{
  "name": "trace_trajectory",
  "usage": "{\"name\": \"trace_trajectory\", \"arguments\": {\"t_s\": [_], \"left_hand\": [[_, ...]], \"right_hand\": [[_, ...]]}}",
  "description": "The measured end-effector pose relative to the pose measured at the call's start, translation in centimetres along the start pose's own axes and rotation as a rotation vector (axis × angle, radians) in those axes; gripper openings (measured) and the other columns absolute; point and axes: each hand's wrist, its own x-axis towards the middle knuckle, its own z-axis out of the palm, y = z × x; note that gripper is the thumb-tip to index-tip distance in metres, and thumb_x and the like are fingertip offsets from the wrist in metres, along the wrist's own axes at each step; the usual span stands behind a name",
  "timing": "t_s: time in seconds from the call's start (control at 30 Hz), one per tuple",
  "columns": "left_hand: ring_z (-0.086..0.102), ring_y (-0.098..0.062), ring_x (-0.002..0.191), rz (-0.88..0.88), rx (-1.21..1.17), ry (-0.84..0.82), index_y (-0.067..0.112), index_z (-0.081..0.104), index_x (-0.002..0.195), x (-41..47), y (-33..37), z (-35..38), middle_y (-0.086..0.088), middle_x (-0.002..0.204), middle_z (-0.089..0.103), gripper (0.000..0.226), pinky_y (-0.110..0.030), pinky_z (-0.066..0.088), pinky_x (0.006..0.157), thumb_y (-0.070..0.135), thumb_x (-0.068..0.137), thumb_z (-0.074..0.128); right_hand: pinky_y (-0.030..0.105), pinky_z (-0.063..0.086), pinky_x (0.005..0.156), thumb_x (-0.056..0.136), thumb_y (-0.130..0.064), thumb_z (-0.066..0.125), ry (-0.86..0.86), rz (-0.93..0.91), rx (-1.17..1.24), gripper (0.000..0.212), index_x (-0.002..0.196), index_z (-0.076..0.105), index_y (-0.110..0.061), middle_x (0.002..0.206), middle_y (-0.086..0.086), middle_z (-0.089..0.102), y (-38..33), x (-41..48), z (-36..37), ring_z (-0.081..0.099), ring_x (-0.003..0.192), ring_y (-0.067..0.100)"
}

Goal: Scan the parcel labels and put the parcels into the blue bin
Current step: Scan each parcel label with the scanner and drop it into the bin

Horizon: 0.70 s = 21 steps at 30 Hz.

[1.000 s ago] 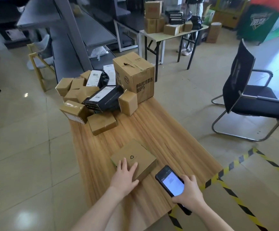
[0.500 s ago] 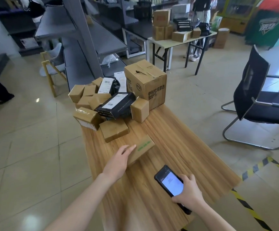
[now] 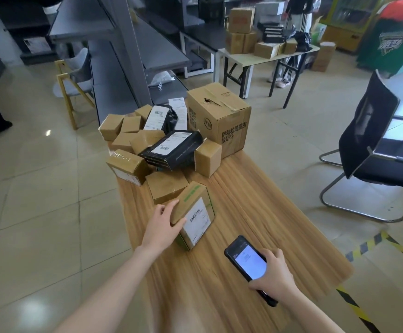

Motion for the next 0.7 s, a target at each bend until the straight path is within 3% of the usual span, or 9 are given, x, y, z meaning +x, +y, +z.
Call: {"name": "trace_trajectory", "arguments": {"t_s": [0.17, 0.33, 0.57, 0.7], "left_hand": [[0.047, -0.020, 0.123, -0.117, -0.147, -0.069, 0.047, 0.018, 0.146, -0.6, -2.6, 0.7, -0.003, 0.142, 0.041, 0.070, -0.037, 0.042, 0.101, 0.054, 0.088, 0.057], [0.041, -0.026, 0.133, -0.258, -0.258, -0.276, 0.047, -0.002, 0.150, -2.8, -5.2, 2.6, -0.004, 0.154, 0.033, 0.090, -0.042, 0.033, 0.112, 0.045, 0.088, 0.063], [0.055, -0.028, 0.117, -0.344, -0.221, -0.305, 0.041, -0.009, 0.151, -5.1, -6.5, 4.3, -0.007, 0.141, 0.051, 0.093, -0.034, 0.043, 0.097, 0.045, 0.090, 0.060], [0.055, -0.018, 0.111, -0.291, -0.193, -0.257, 0.058, -0.008, 0.143, -5.2, -6.0, 4.1, 0.005, 0.128, 0.046, 0.099, -0.028, 0.042, 0.080, 0.060, 0.076, 0.065]], "right_hand": [[0.037, 0.052, 0.087, 0.055, -0.033, 0.080, -0.016, -0.001, -0.041, 0.096, 0.139, 0.035, -0.021, 0.114, -0.006, 0.030, -1.0, 0.9, 0.4, 0.052, 0.094, 0.013], [0.032, 0.048, 0.084, 0.054, -0.036, 0.079, -0.045, -0.051, -0.144, 0.090, 0.134, 0.039, -0.022, 0.108, -0.008, 0.029, -2.1, 1.7, 1.0, 0.048, 0.087, 0.010], [0.032, 0.046, 0.087, 0.052, -0.037, 0.076, -0.085, -0.112, -0.249, 0.091, 0.134, 0.038, -0.025, 0.107, -0.009, 0.027, -3.2, 2.4, 1.8, 0.048, 0.086, 0.008], [0.032, 0.042, 0.091, 0.053, -0.036, 0.075, -0.089, -0.155, -0.304, 0.091, 0.136, 0.038, -0.026, 0.107, -0.009, 0.028, -4.1, 3.0, 1.7, 0.044, 0.080, 0.006]]}}
